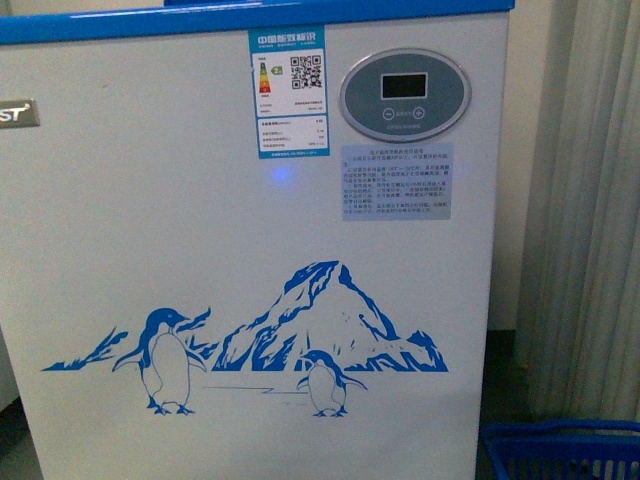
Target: Put drink in fridge
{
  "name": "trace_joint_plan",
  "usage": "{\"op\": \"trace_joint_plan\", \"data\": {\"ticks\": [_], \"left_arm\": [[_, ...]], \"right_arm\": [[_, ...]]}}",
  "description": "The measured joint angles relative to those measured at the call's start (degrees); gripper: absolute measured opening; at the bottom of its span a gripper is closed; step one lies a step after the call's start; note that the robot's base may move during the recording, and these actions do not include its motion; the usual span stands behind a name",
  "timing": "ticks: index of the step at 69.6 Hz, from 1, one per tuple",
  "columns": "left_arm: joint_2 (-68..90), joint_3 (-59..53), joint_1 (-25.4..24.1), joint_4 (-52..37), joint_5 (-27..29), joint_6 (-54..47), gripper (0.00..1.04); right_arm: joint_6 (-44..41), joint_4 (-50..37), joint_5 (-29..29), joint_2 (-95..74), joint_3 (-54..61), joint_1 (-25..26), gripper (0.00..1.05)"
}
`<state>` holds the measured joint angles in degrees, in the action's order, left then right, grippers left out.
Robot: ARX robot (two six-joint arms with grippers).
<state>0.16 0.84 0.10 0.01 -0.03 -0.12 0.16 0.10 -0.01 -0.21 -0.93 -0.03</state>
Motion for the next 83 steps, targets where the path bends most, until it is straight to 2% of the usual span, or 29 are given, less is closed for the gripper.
{"op": "trace_joint_plan", "data": {"ticks": [9, 14, 18, 23, 31, 36, 45, 61, 83], "left_arm": [[0.1, 0.0, 0.0, 0.0, 0.0, 0.0, 0.97], [0.1, 0.0, 0.0, 0.0, 0.0, 0.0, 0.97], [0.1, 0.0, 0.0, 0.0, 0.0, 0.0, 0.97], [0.1, 0.0, 0.0, 0.0, 0.0, 0.0, 0.97], [0.1, 0.0, 0.0, 0.0, 0.0, 0.0, 0.97], [0.1, 0.0, 0.0, 0.0, 0.0, 0.0, 0.97], [0.1, 0.0, 0.0, 0.0, 0.0, 0.0, 0.97], [0.1, 0.0, 0.0, 0.0, 0.0, 0.0, 0.97], [0.1, 0.0, 0.0, 0.0, 0.0, 0.0, 0.97]], "right_arm": [[0.3, 0.9, -0.4, -0.7, -0.2, -0.1, 0.97], [3.7, 13.5, -4.4, -10.2, -6.0, 1.7, 0.97], [3.9, 16.2, -2.7, -21.1, -9.0, 5.6, 0.97], [2.6, 9.5, -0.7, -36.4, -10.8, 10.8, 0.97], [-0.5, -9.2, -0.2, -65.6, -16.5, 17.6, 0.97], [-0.8, -17.9, 2.4, -84.5, -22.5, 19.3, 0.97], [-1.1, -25.0, 3.7, -106.0, -29.4, 19.9, 0.97], [-1.3, -30.4, 0.2, -133.1, -42.1, 19.9, 0.97], [-0.6, -28.4, -2.8, -155.9, -60.5, 17.2, 0.97]]}}
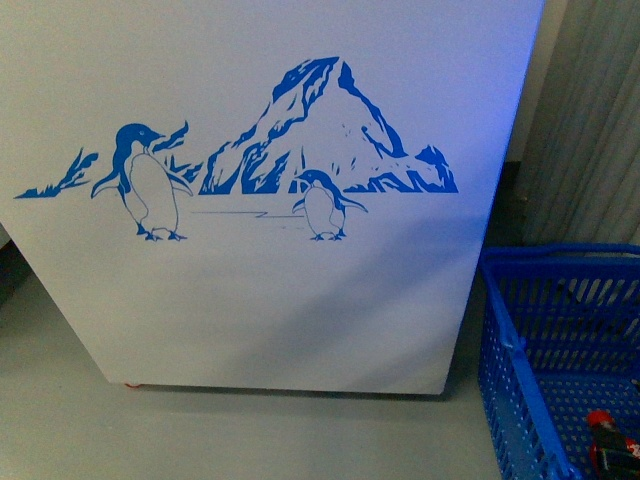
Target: Put drink in fridge
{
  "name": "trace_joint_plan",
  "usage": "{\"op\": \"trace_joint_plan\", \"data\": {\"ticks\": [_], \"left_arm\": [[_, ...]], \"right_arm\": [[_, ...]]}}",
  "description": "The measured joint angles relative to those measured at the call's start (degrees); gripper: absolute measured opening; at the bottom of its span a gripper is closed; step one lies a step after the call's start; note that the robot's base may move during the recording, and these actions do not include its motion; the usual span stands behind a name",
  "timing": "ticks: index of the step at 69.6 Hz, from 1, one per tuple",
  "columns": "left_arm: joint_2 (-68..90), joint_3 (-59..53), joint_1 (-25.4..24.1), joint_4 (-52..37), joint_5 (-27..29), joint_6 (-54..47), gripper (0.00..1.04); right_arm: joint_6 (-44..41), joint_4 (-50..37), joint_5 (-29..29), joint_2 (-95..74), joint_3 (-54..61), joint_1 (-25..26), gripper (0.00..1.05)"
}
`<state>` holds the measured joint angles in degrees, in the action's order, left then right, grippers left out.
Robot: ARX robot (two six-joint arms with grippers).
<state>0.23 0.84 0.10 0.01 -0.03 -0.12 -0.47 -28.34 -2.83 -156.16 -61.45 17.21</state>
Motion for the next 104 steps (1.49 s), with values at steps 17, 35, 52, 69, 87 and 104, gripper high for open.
{"op": "trace_joint_plan", "data": {"ticks": [17, 35, 52, 69, 87, 104], "left_arm": [[0.0, 0.0, 0.0, 0.0, 0.0, 0.0, 0.97], [0.0, 0.0, 0.0, 0.0, 0.0, 0.0, 0.97], [0.0, 0.0, 0.0, 0.0, 0.0, 0.0, 0.97], [0.0, 0.0, 0.0, 0.0, 0.0, 0.0, 0.97], [0.0, 0.0, 0.0, 0.0, 0.0, 0.0, 0.97], [0.0, 0.0, 0.0, 0.0, 0.0, 0.0, 0.97]], "right_arm": [[0.0, 4.2, -1.6, -7.3, -8.0, 0.2, 0.97], [0.3, 8.9, -1.7, -12.3, -11.8, 0.6, 0.97], [0.7, 8.0, -1.3, -11.7, -10.1, 1.7, 0.68], [1.8, 3.6, 1.6, -3.4, -2.2, 2.1, 0.46], [1.3, -3.0, 5.3, 20.0, 13.0, 1.3, 0.41], [1.5, 6.1, 10.7, 52.7, 27.6, -0.6, 0.41]]}}
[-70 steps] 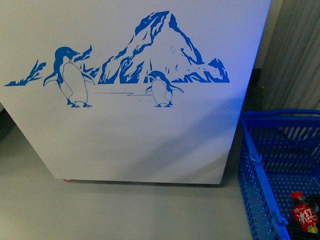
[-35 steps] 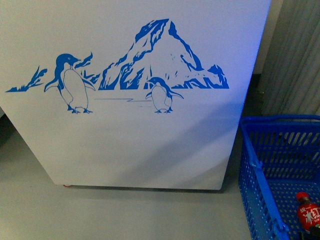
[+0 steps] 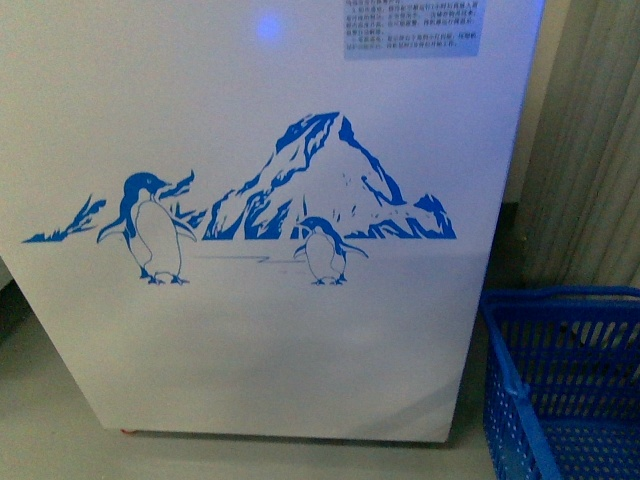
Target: Put drink in fridge
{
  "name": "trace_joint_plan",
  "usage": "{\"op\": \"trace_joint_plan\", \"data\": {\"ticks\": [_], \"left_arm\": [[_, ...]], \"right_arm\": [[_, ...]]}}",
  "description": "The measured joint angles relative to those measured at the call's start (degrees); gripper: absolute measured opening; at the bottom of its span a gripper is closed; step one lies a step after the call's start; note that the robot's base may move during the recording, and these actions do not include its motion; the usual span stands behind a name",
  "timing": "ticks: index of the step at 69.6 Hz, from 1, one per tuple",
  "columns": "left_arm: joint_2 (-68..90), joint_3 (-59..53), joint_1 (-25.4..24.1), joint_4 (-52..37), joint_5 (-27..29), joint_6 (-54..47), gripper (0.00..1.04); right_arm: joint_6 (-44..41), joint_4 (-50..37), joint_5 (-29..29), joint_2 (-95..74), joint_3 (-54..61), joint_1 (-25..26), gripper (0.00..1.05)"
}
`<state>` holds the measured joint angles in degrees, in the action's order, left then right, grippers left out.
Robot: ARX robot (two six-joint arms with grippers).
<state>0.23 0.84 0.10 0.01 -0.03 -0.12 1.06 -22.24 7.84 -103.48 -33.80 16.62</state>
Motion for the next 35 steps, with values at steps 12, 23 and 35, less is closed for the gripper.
{"op": "trace_joint_plan", "data": {"ticks": [12, 23, 35], "left_arm": [[0.0, 0.0, 0.0, 0.0, 0.0, 0.0, 0.97], [0.0, 0.0, 0.0, 0.0, 0.0, 0.0, 0.97], [0.0, 0.0, 0.0, 0.0, 0.0, 0.0, 0.97]], "right_arm": [[1.9, 14.9, 1.8, 29.0, -0.9, -1.9, 0.41], [4.7, 23.5, 0.7, 49.8, -7.1, -4.0, 0.41], [6.0, 28.7, -1.4, 64.1, -11.4, -7.8, 0.41]]}}
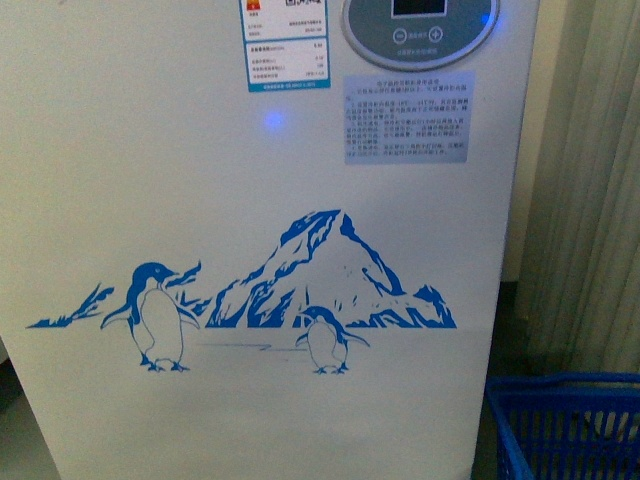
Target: Put drink in fridge
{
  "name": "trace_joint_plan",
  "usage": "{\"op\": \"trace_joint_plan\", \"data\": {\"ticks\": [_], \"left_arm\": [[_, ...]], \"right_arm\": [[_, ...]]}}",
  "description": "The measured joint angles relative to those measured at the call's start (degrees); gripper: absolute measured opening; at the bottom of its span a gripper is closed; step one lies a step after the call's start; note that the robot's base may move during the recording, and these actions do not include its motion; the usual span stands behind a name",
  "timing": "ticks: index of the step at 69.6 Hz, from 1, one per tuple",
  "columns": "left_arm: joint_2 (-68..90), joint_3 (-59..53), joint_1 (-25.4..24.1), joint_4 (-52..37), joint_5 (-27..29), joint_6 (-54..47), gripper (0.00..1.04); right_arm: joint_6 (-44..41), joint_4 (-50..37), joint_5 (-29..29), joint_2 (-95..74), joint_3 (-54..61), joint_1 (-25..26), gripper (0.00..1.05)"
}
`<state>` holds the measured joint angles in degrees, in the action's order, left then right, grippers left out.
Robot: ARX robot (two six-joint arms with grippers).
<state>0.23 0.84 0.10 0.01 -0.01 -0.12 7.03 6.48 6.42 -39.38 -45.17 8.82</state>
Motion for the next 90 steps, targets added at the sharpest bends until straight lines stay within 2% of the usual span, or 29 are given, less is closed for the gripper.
{"op": "trace_joint_plan", "data": {"ticks": [11, 19, 90], "left_arm": [[0.0, 0.0, 0.0, 0.0, 0.0, 0.0, 0.97], [0.0, 0.0, 0.0, 0.0, 0.0, 0.0, 0.97], [0.0, 0.0, 0.0, 0.0, 0.0, 0.0, 0.97]], "right_arm": [[2.0, 3.9, -0.6, 8.7, -0.2, -0.4, 0.41], [3.1, 0.4, -3.1, 11.7, 1.6, -0.9, 0.41], [4.0, -0.4, -3.6, 11.9, 3.7, -1.2, 0.41]]}}
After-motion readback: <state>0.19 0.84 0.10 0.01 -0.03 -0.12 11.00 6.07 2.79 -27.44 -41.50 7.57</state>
